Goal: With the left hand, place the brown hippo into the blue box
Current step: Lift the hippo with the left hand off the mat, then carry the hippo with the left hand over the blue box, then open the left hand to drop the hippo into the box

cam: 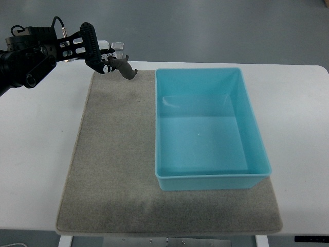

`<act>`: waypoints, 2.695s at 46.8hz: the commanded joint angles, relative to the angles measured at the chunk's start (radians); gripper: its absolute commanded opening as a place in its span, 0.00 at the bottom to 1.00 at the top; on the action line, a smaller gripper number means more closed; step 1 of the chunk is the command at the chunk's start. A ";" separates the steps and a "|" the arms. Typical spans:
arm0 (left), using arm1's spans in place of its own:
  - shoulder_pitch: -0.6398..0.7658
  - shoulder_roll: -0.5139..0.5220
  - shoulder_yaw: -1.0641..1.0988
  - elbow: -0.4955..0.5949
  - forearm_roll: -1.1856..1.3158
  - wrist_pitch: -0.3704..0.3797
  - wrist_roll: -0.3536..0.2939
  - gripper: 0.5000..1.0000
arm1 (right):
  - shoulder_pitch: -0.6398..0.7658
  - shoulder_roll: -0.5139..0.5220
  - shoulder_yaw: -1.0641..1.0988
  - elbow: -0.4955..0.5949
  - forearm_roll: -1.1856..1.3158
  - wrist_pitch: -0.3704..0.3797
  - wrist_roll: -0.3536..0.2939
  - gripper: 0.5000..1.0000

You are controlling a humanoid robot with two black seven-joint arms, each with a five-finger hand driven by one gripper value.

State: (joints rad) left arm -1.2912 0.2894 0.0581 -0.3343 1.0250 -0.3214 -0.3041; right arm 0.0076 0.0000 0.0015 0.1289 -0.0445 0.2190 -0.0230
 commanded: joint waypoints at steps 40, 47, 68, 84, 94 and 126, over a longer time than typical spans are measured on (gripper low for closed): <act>-0.099 -0.007 -0.101 -0.170 -0.082 0.021 0.007 0.00 | 0.000 0.000 0.000 0.000 0.000 0.000 0.000 0.87; -0.106 -0.009 -0.101 -0.250 -0.082 0.024 0.007 0.00 | 0.000 0.000 0.000 0.000 0.000 0.000 0.000 0.87; -0.097 -0.013 -0.098 -0.405 -0.074 0.019 0.010 0.00 | 0.000 0.000 0.000 0.000 0.000 0.000 0.000 0.87; -0.088 -0.015 -0.089 -0.488 -0.074 0.005 0.010 0.00 | 0.000 0.000 0.000 0.000 0.000 0.000 0.000 0.87; -0.088 -0.024 -0.093 -0.503 -0.077 0.024 0.010 0.36 | 0.000 0.000 0.000 0.000 0.000 0.000 0.000 0.87; -0.077 -0.030 -0.098 -0.496 -0.080 0.024 0.010 0.69 | 0.000 0.000 0.000 0.000 0.000 0.000 0.000 0.87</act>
State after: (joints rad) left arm -1.3684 0.2591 -0.0395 -0.8419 0.9449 -0.2975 -0.2945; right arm 0.0076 0.0000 0.0014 0.1289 -0.0445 0.2193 -0.0230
